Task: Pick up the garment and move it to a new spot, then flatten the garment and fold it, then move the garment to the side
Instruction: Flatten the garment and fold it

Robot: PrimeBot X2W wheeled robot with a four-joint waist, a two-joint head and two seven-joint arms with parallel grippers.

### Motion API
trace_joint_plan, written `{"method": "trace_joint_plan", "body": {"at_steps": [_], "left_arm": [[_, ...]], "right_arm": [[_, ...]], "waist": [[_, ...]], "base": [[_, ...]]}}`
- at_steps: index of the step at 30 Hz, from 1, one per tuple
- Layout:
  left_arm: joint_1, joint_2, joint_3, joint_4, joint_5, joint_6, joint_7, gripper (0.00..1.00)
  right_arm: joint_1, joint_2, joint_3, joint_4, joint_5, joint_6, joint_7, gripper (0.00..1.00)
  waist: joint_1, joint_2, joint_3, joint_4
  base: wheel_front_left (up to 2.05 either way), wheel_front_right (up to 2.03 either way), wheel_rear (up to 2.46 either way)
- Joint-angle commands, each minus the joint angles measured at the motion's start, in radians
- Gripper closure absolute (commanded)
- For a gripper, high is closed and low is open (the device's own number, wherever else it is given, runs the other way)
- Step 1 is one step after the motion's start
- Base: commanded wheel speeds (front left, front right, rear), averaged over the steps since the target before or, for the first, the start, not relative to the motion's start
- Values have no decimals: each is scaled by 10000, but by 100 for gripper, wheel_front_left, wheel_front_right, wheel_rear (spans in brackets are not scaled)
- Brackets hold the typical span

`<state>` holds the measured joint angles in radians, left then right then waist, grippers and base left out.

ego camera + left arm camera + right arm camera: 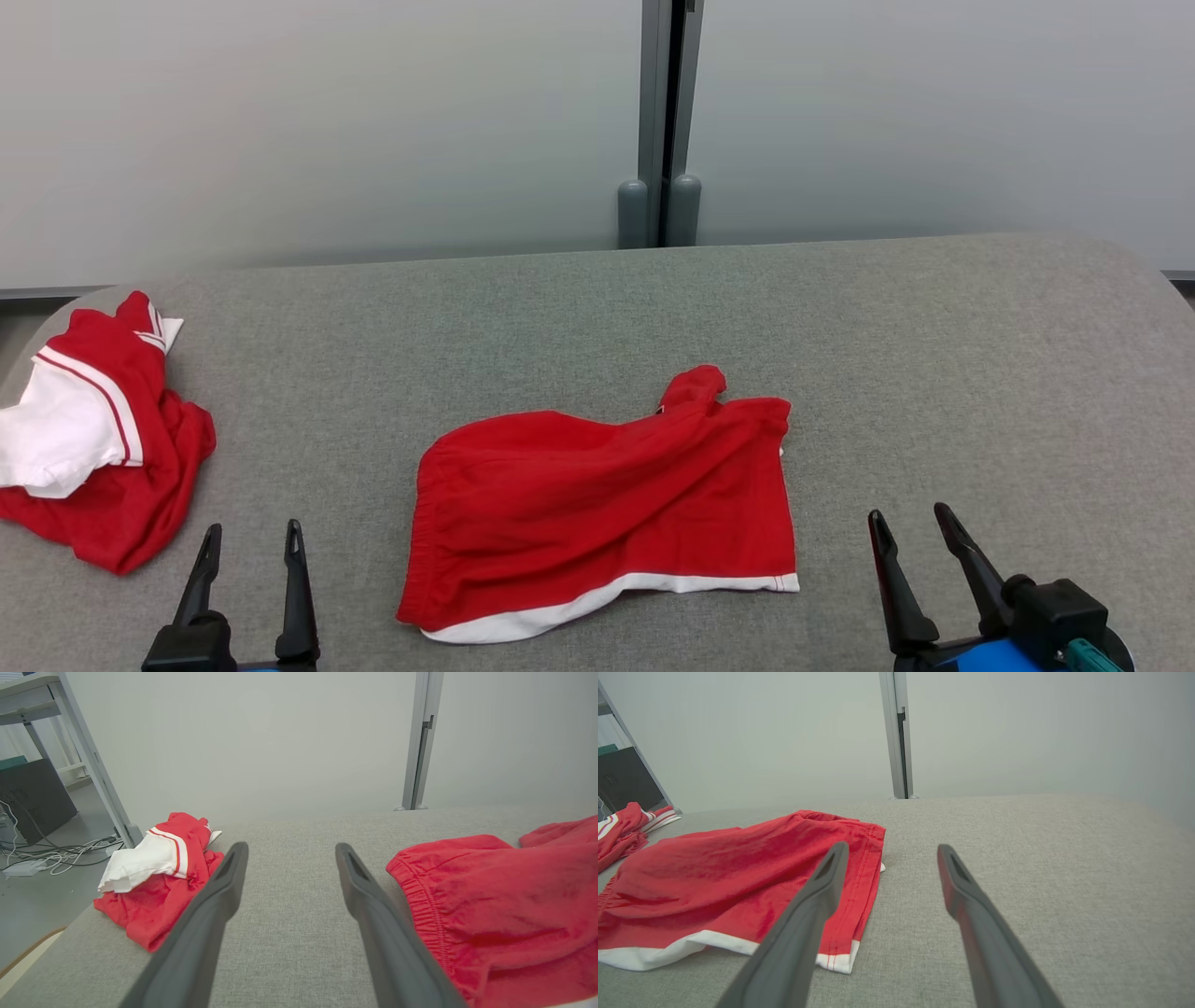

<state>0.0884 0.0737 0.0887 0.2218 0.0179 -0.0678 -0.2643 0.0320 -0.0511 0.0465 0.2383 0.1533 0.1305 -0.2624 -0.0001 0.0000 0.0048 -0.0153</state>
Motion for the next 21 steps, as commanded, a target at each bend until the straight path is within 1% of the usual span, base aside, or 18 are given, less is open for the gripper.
{"method": "trace_joint_plan", "body": {"at_steps": [1,14,17,21], "left_arm": [[14,51,1,-44,9,75,-1,0],[4,167,-93,96,-208,210,-1,0],[31,186,-270,203,-301,-12,-1,0],[-2,459,-703,578,-143,-307,-1,0]], "right_arm": [[151,6,4,28,35,5,-36,0],[39,6,129,227,60,5,-36,0],[-40,5,232,457,86,5,-36,0],[-330,0,524,915,116,5,-36,0]], "waist": [[1,0,2,7],[1,0,12,46],[1,0,20,47],[1,0,47,30]], "base": [[0,0,0],[0,0,0],[0,0,0],[0,0,0]]}}
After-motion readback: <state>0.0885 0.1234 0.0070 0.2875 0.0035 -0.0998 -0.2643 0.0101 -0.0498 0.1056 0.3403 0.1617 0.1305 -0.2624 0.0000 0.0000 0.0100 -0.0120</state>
